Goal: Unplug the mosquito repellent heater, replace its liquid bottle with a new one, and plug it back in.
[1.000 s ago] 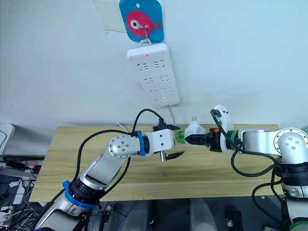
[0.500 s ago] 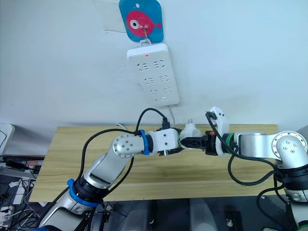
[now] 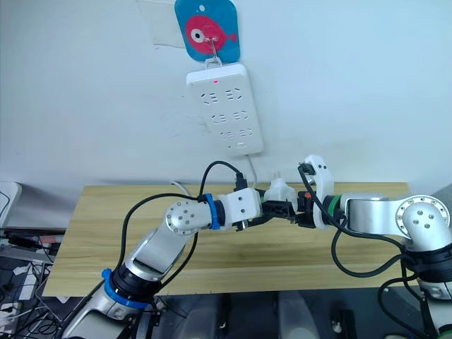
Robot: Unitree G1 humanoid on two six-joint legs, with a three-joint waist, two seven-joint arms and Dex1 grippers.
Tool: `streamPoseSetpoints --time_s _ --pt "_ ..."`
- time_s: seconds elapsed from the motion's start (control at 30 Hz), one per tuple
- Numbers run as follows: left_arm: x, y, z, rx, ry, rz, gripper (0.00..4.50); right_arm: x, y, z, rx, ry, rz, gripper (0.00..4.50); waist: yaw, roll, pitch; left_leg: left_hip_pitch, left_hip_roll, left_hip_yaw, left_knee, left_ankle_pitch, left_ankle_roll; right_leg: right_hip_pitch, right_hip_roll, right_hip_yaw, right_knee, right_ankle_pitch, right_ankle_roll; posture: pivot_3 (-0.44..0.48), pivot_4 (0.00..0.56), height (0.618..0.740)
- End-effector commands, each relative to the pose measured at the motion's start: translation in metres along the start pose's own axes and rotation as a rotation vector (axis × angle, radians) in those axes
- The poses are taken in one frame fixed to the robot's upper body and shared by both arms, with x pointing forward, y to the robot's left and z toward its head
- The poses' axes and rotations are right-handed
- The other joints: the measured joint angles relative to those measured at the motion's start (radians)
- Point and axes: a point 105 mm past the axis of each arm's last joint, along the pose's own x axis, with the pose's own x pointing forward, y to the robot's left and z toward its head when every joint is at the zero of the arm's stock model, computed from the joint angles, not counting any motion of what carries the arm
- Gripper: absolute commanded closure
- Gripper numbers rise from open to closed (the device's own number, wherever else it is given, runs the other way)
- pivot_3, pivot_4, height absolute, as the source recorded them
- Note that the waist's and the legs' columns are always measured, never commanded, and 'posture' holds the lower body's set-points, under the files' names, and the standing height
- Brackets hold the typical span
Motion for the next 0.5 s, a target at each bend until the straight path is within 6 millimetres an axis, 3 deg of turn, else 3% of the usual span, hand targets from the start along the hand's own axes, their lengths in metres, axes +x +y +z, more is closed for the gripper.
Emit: streamPoseSetpoints --time_s 0.03,0.17,0.33,0.5 --pt "-0.004 0.018 0.014 -0.144 -0.17 0.16 2.21 -0.013 0.013 0.012 -0.137 -0.212 -0.025 0.04 0.007 0.0 -0.001 0.0 0.0 -0.001 0.0 0.0 0.0 0.0 0.0 0.0 0.0 0.0 0.0 -0.136 0.271 0.74" --pt "-0.003 0.019 0.024 -0.306 -0.296 0.208 2.21 -0.017 0.023 0.02 -0.27 -0.399 -0.054 0.04 0.001 0.0 -0.002 0.001 0.0 0.0 0.0 0.0 0.0 0.0 0.0 0.0 0.001 0.0 0.0 -0.167 0.265 0.74" --pt "-0.002 0.019 0.034 -0.37 -0.386 0.228 2.21 -0.018 0.027 0.03 -0.28 -0.582 -0.089 0.04 -0.007 0.0 -0.002 0.003 0.0 0.003 0.002 0.001 -0.001 0.001 0.001 0.001 0.002 0.002 0.003 -0.19 0.262 0.74" --pt "-0.001 0.021 0.036 -0.397 -0.402 0.232 2.21 -0.012 0.031 0.036 -0.291 -0.646 -0.096 0.04 -0.017 0.0 -0.003 0.004 -0.001 0.005 0.002 0.001 -0.001 0.001 0.001 0.002 0.003 0.002 0.003 -0.194 0.263 0.74"
